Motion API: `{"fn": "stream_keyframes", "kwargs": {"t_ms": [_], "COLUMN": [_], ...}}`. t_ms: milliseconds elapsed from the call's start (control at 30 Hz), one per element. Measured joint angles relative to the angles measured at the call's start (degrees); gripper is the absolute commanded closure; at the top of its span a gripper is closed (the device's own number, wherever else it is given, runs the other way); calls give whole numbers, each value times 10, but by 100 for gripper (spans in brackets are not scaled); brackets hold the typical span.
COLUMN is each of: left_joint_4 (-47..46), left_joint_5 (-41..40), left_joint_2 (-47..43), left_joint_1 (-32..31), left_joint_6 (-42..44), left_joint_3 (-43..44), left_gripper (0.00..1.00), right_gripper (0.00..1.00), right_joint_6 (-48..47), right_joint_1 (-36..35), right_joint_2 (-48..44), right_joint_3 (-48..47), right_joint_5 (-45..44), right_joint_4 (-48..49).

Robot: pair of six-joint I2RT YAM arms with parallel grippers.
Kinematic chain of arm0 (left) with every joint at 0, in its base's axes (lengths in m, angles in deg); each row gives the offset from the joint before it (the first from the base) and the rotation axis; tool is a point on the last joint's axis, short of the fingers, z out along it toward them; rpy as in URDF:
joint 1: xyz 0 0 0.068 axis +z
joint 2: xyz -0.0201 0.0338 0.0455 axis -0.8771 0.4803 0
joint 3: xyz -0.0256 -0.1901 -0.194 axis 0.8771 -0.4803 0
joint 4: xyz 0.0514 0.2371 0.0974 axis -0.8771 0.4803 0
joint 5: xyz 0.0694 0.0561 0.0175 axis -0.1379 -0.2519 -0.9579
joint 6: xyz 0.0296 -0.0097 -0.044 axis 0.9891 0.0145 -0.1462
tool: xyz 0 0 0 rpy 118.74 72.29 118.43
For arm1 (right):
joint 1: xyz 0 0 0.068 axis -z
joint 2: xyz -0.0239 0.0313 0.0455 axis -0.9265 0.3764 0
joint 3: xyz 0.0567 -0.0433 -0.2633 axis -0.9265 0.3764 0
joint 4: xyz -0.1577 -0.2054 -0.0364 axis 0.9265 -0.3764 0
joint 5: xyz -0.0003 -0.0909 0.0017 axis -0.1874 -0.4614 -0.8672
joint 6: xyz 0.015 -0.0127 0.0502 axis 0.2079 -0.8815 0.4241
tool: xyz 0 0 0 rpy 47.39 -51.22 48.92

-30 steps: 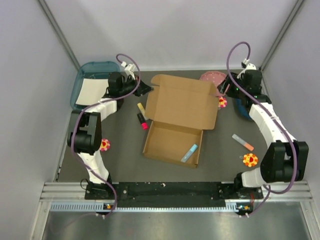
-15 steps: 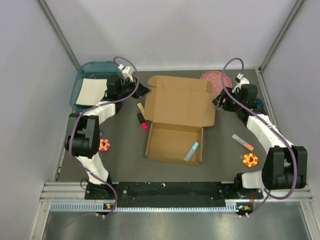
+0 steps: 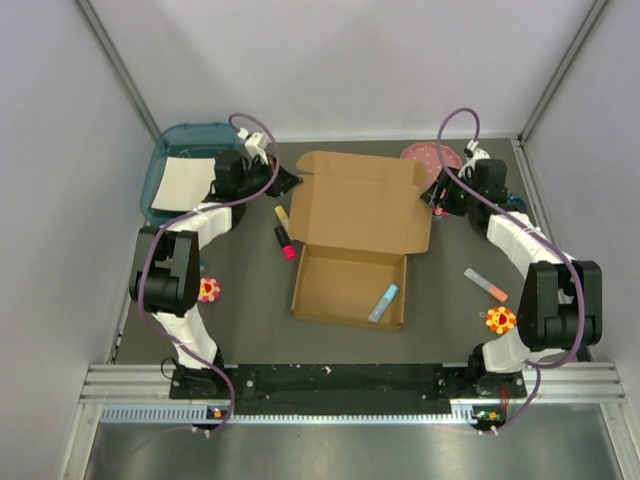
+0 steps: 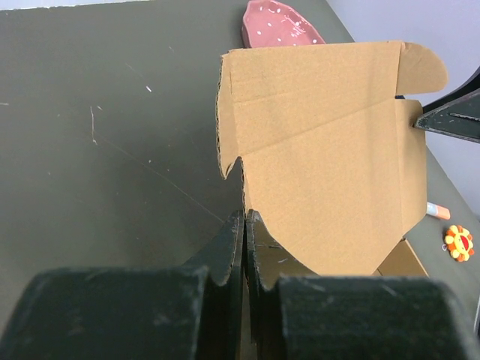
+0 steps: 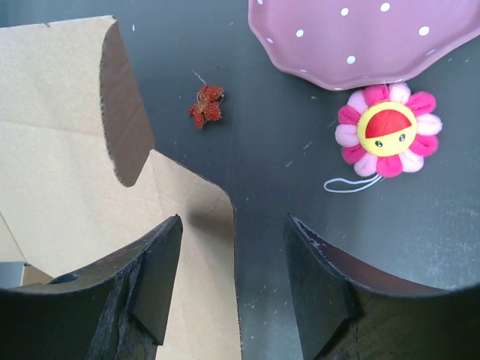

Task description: Fold the paper box

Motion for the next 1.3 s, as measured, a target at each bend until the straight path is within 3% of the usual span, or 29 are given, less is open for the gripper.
{"fn": "stream_keyframes", "kwargs": {"t_ms": [200,700,1300], "left_joint_4": [1,-1,-30], "left_joint_5": [-8,-83,-157], "left_joint_2": [-4,-53,-105], "left_joint_1": [-4,-37,-71], "left_joint_6": [4,14,16], "left_joint_3": [-1,-56,-113], "left_gripper": [100,100,99], "right_gripper": [62,84,92], "right_joint_6": [12,33,13], "right_joint_1": [0,-78,-158], "right_joint_2": [5,-45,-81], "right_joint_3": [0,1,18], "right_joint_5": [11,-34,-214], "right_joint_4": [5,17,-31]}}
